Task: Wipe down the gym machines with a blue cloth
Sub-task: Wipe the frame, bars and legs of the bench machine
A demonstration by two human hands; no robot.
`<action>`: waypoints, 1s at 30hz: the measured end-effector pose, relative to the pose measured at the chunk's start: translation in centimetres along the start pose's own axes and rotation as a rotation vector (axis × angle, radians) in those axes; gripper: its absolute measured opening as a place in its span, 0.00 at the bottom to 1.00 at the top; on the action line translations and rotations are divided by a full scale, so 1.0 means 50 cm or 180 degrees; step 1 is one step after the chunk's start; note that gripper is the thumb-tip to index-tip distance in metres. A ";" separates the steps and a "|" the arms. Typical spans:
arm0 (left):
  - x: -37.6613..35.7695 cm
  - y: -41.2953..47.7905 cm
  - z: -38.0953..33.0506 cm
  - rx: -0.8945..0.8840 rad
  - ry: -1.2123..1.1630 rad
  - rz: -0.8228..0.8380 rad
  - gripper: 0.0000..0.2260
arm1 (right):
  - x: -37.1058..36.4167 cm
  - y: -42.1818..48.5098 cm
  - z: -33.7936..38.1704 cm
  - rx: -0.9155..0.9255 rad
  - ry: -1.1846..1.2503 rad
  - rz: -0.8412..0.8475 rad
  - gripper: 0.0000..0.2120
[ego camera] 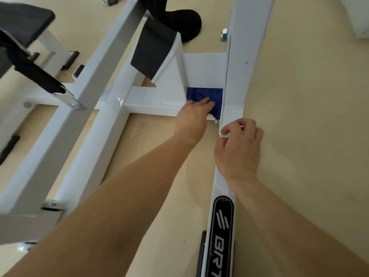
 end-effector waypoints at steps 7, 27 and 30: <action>0.040 -0.037 0.022 0.0589 -0.1462 0.0634 0.11 | -0.033 0.066 0.033 0.0878 -0.0579 0.1097 0.16; 0.079 -0.109 0.017 0.2407 -0.3873 0.0662 0.10 | -0.083 0.111 0.038 -0.0431 0.1718 0.2300 0.18; 0.081 -0.077 0.036 0.2418 -0.3223 0.0297 0.11 | -0.086 0.119 0.053 -0.0440 0.1693 0.2201 0.18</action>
Point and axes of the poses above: each hand's wrist, its own y-axis towards the middle knuckle, its own x-axis out of the back of the hand, z = x × y, the point moved 4 cm from there along y, towards the middle knuckle, and after that the axes turned 15 degrees about y, right-handed, at the moved point
